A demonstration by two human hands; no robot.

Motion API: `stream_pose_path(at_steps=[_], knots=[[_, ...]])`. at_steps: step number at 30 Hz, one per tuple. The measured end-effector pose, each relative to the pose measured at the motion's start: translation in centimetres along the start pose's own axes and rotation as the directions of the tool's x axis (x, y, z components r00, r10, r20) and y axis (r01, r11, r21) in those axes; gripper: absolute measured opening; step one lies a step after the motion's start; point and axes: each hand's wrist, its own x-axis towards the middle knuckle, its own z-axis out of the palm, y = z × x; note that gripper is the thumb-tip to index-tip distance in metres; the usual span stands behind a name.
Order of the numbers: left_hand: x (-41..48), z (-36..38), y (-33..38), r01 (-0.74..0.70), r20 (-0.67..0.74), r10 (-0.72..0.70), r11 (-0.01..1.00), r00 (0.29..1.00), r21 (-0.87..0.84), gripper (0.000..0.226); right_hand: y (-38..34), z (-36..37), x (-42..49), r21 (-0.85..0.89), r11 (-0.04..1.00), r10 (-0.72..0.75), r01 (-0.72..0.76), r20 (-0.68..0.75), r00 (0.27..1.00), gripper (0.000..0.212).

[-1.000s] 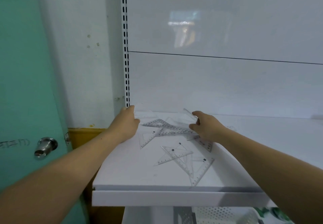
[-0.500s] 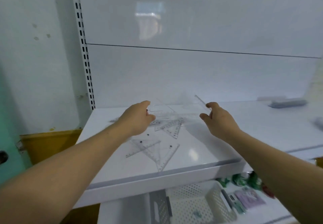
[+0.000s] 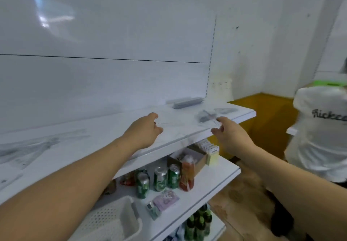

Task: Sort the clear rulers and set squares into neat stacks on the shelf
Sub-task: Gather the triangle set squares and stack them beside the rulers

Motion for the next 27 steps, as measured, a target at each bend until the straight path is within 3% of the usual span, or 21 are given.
stream_pose_path(at_steps=[6, 15, 27], knots=[[4.0, 6.3, 7.1, -0.057, 0.044, 0.056, 0.998, 0.997, 0.015, 0.055, 9.2, -4.6, 0.9, -0.046, 0.997, 0.057, -0.06, -0.053, 0.997, 0.047], [12.9, 12.1, 10.5, -0.085, 0.063, 0.082, 0.995, 0.995, 0.05, 0.057, 16.6, -4.0, 8.5, -0.044, 0.997, 0.059, -0.061, -0.046, 0.997, 0.05], [22.6, 15.2, 10.5, 0.071, 0.061, -0.07, 0.997, 0.996, -0.01, 0.056, 19.9, -0.8, 23.2, -0.018, 0.999, -0.044, 0.046, 0.095, 0.995, 0.051]])
